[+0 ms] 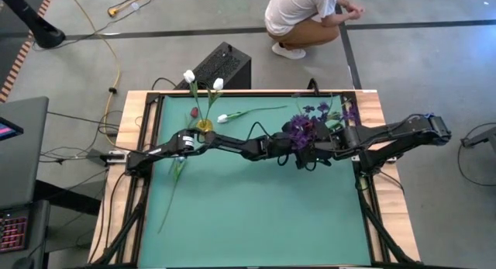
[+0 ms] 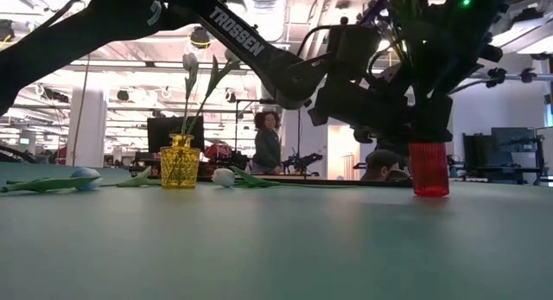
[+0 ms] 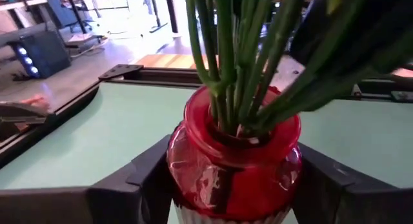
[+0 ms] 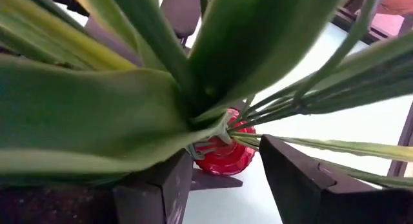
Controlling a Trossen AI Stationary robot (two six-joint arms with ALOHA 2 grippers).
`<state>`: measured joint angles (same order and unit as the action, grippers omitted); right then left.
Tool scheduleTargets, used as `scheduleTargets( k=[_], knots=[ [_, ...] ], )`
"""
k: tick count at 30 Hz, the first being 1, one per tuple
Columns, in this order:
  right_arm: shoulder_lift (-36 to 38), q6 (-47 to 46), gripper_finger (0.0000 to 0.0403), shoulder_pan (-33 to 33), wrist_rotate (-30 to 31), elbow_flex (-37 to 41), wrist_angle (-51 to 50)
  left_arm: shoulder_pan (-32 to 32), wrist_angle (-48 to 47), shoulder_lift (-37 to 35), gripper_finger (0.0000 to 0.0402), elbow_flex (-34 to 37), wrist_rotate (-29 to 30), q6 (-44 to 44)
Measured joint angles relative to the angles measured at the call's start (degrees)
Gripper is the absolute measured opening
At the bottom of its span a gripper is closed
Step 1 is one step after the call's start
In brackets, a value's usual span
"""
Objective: Sort flowers into vase by color
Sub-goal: Put the bottom red flower into the red vase
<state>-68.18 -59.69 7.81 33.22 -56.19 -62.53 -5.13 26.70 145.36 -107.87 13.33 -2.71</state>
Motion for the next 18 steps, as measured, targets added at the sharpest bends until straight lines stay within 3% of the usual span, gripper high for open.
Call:
scheduleTargets(
  k=[12,18],
  knots=[
    [-0.1,6.5,0.0215,0.1,-5.0,-6.1,-6.0,0.0,-6.6,-2.2,0.0218,-0.2,-1.7,-2.5],
    [-0.1,11.7,0.0215,-0.1,-6.1,-7.9,-8.2,-0.1,-11.7,-3.5,0.0218,-0.2,-7.4,-2.2]
  ],
)
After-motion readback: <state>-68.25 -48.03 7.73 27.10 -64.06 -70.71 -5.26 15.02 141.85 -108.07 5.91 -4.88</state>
